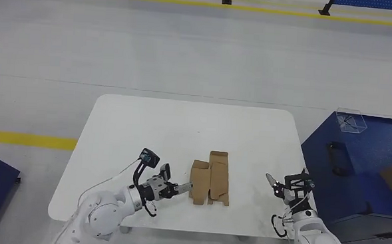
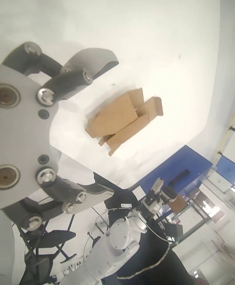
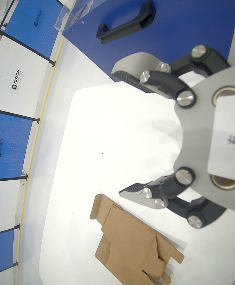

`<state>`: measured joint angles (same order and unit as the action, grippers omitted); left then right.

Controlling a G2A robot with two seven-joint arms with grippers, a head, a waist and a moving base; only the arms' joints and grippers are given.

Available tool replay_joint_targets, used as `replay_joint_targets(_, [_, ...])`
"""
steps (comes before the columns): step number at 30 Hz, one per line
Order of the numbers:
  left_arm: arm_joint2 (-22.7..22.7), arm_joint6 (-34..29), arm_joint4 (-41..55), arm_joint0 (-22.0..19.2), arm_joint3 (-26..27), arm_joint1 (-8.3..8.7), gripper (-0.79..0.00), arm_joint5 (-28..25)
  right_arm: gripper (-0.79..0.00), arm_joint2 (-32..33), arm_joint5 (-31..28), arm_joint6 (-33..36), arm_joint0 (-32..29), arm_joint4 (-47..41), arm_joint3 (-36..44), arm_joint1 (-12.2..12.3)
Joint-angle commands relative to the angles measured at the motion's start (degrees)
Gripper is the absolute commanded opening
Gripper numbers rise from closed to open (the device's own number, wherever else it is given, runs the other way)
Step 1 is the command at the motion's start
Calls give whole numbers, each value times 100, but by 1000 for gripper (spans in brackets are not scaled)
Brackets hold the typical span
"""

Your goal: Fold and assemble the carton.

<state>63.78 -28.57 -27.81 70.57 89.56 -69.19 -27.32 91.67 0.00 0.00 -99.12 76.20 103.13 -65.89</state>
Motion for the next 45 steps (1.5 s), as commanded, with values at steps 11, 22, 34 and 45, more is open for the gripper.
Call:
replay_joint_targets(11, [-1243,-1417,2702,-1965,-2608,-499,0,524,0,0,0,0,0,0,0,0])
replay_joint_targets(22, [-1788,-1748,3028,-2547,-3898,-821,0,713,0,0,0,0,0,0,0,0])
replay_joint_targets(34, [-2093,-2110,3729,-2919,-4914,-1178,-785,456,0,0,0,0,0,0,0,0])
replay_joint_targets(45, [-2122,-2197,4092,-3241,-5674,-1418,-785,-137,0,0,0,0,0,0,0,0])
